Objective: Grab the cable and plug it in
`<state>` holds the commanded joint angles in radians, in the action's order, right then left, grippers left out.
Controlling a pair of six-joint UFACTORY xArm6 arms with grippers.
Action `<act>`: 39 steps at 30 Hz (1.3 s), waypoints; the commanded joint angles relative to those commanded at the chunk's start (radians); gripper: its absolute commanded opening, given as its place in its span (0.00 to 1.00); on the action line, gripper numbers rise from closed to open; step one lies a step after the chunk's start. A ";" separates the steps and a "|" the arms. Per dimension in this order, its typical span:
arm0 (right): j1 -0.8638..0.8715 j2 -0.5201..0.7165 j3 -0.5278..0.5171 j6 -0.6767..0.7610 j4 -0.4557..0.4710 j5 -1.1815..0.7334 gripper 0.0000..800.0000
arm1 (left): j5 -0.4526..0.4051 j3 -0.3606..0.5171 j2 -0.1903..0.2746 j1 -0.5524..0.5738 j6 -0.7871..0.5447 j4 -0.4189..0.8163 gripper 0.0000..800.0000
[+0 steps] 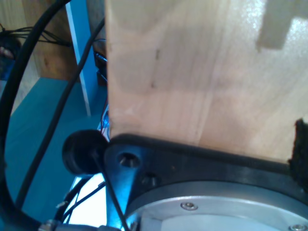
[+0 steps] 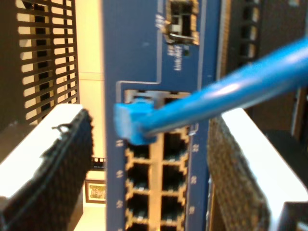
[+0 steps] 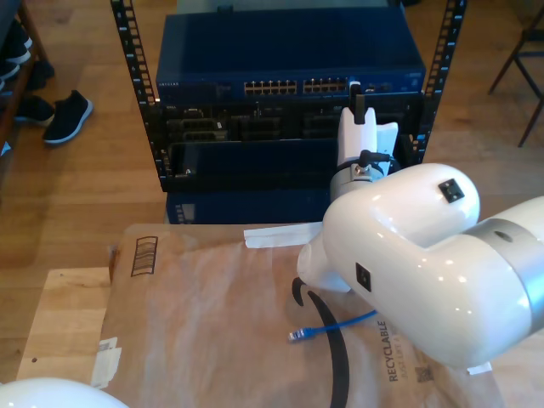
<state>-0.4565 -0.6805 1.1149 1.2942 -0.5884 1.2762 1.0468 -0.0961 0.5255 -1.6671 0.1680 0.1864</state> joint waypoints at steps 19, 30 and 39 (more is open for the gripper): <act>0.058 0.446 -0.494 -0.011 0.192 -0.282 0.64 | 0.000 0.000 0.000 0.000 0.000 0.000 1.00; 0.362 0.660 -0.535 -0.014 0.614 -0.652 0.73 | 0.000 0.000 0.000 0.000 0.000 0.000 1.00; 0.577 0.888 -0.582 -0.012 0.928 -1.086 0.81 | 0.000 -0.002 0.000 0.000 0.000 0.000 1.00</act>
<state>0.1204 0.2079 0.5334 1.2820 0.3399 0.1899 1.0468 -0.0976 0.5255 -1.6671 0.1680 0.1864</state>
